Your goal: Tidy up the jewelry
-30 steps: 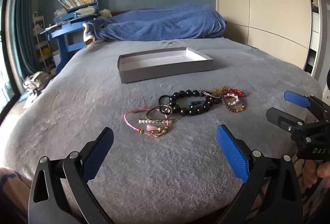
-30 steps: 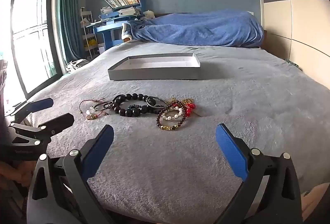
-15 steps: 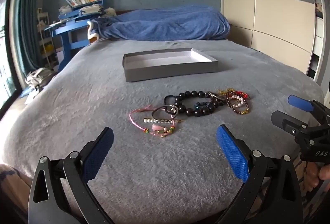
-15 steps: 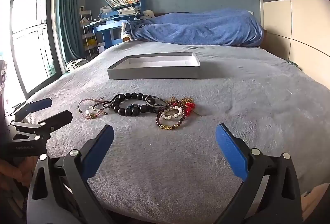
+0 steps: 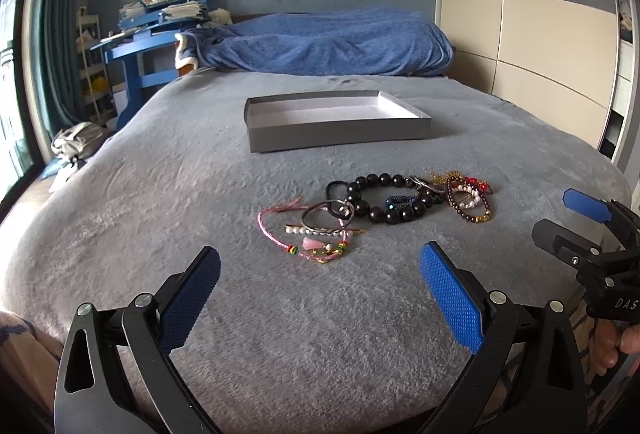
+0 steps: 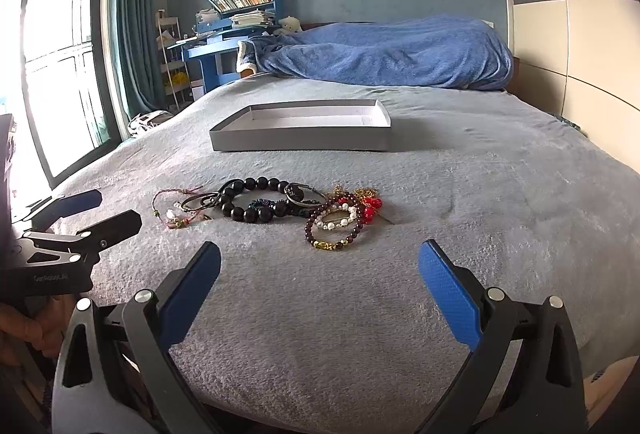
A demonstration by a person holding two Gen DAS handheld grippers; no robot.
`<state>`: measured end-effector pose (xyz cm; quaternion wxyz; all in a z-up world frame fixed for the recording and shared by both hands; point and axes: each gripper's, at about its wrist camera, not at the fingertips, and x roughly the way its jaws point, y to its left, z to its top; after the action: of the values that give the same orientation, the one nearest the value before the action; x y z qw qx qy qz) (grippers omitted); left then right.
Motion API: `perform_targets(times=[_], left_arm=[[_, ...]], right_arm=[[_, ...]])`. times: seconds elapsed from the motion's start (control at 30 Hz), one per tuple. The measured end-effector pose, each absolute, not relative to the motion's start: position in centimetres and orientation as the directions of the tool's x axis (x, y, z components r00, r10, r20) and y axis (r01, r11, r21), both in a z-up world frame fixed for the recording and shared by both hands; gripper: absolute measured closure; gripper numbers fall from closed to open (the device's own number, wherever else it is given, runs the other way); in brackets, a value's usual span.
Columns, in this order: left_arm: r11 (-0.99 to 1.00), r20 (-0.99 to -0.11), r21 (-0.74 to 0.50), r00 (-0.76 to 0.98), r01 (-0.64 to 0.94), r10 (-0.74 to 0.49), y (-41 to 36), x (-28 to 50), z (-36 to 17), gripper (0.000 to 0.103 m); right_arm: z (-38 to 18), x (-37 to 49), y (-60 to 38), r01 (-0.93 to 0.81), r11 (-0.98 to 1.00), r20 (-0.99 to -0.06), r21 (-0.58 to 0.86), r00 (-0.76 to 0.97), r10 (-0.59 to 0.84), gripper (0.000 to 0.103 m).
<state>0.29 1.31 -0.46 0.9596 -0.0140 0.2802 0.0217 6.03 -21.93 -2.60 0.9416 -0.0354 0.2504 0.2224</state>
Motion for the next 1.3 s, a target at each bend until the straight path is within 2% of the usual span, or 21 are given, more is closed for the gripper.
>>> perform_targets(times=[1.3], left_arm=[[0.998, -0.535, -0.021, 0.844, -0.057, 0.037, 1.55, 0.42, -0.2, 0.004]], right_arm=[[-2.2, 6.04, -22.28, -0.436, 0.899, -0.467, 0.037, 0.788, 0.401, 0.005]])
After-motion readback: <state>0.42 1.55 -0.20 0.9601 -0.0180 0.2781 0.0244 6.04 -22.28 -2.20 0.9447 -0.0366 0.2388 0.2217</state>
